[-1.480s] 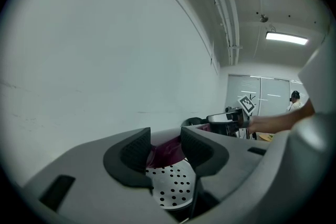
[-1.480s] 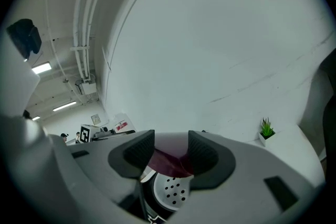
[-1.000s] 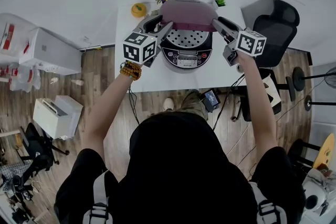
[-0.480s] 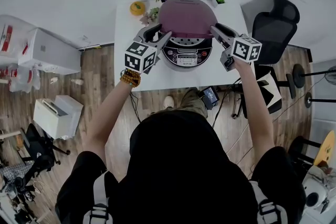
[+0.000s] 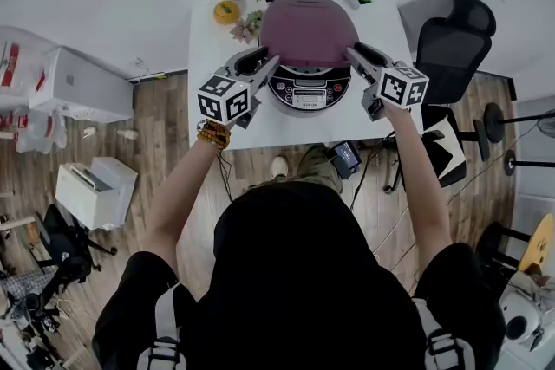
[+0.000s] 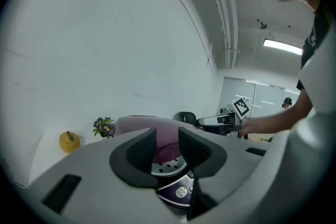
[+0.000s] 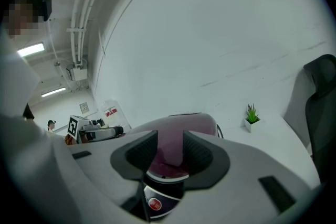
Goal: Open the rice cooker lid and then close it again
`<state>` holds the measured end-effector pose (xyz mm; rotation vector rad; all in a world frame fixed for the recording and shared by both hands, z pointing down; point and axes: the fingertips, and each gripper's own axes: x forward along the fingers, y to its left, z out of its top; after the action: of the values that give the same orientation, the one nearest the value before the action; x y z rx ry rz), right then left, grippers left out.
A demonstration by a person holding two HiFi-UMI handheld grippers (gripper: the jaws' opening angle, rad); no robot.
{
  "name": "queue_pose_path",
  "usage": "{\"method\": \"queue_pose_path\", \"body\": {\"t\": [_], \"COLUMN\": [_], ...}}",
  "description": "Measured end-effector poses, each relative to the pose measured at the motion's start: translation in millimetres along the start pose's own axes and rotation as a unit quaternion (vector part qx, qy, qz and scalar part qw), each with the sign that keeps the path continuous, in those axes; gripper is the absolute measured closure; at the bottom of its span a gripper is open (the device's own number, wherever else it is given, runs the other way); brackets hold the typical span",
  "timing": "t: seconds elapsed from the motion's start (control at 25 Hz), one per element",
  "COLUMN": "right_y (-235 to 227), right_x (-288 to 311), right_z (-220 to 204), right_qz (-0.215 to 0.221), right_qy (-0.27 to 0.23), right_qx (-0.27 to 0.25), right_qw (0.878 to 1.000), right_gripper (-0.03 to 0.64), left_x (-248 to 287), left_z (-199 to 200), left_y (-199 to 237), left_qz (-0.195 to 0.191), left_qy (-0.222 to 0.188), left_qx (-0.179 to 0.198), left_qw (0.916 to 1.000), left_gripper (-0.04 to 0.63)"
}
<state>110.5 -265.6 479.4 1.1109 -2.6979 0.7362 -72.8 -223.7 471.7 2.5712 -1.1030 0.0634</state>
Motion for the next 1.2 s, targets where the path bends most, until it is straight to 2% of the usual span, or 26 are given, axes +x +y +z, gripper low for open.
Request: {"method": "queue_pose_path", "body": {"t": [0.12, 0.24, 0.44, 1.2], "right_y": [0, 1, -2, -6], "right_x": [0, 0, 1, 7], "right_z": [-2, -6, -18, -53], "right_qz": [-0.002, -0.008, -0.015, -0.030], "right_qy": [0.001, 0.009, 0.030, 0.069], "right_qx": [-0.004, -0.019, -0.037, -0.044], "right_qw": [1.000, 1.000, 0.999, 0.996], "right_gripper": [0.463, 0.465, 0.465, 0.465], "left_x": [-3, -7, -5, -2], "left_z": [-1, -7, -20, -57], "left_y": [5, 13, 16, 23], "left_qz": [0.010, 0.034, 0.043, 0.053], "left_qy": [-0.007, -0.003, 0.018, 0.070], "left_qx": [-0.008, 0.000, 0.020, 0.012], "left_qw": [0.9999, 0.9994, 0.9987, 0.9960], "left_gripper": [0.484, 0.529, 0.532, 0.537]}}
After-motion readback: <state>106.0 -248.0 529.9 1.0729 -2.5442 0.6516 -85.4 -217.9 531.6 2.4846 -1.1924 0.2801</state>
